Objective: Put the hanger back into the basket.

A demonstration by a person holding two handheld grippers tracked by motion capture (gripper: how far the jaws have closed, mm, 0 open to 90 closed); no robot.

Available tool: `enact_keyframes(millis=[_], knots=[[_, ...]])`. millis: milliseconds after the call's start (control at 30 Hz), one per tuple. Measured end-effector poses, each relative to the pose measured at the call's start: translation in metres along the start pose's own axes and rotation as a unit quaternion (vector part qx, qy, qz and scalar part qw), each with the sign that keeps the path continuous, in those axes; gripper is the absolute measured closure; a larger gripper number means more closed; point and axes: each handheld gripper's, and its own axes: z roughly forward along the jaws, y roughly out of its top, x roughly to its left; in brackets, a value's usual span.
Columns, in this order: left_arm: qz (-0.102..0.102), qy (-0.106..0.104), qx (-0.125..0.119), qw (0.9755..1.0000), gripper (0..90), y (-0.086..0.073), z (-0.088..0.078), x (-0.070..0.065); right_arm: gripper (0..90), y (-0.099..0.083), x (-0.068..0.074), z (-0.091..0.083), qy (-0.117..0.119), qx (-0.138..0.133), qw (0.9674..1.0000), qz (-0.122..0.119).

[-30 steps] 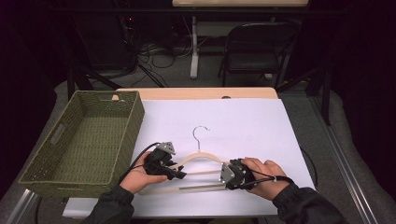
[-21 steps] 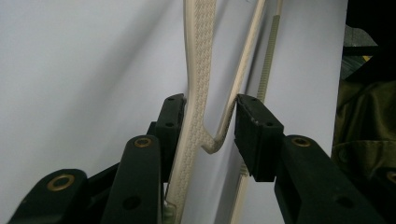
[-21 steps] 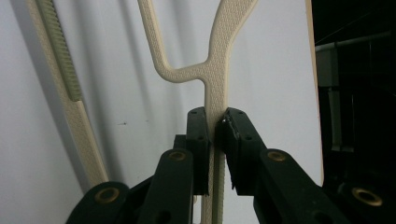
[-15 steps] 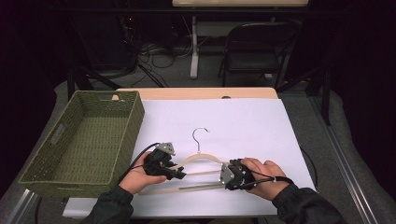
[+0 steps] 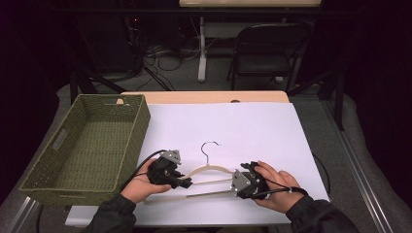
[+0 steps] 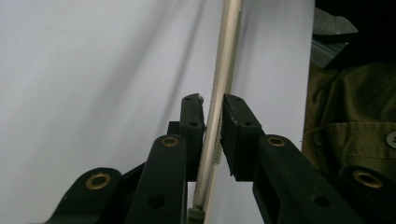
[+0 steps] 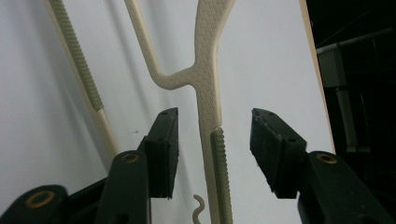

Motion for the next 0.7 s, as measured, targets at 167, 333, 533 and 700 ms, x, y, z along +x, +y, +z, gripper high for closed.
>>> enact_keyframes(millis=[167,333,533,700], knots=[[0.025,-0.020,0.007,0.9995,84.5,-0.0007,-0.0005,-0.0052,49.0,-0.0020,-0.0017,-0.0042,0.002,-0.010,0.9999,0.012],[0.031,-0.021,0.005,0.9993,85.0,-0.0012,-0.0004,-0.0054,48.9,-0.0031,-0.0024,-0.0036,0.002,-0.013,0.9998,0.015],[0.047,-0.029,0.007,0.9984,86.9,-0.0010,0.0017,-0.0071,47.8,-0.0030,-0.0023,-0.0036,0.002,-0.014,0.9997,0.020],[0.058,-0.014,0.003,0.9982,86.9,0.0001,0.0011,-0.0077,47.0,-0.0033,-0.0040,-0.0044,-0.004,-0.017,0.9996,0.022]])
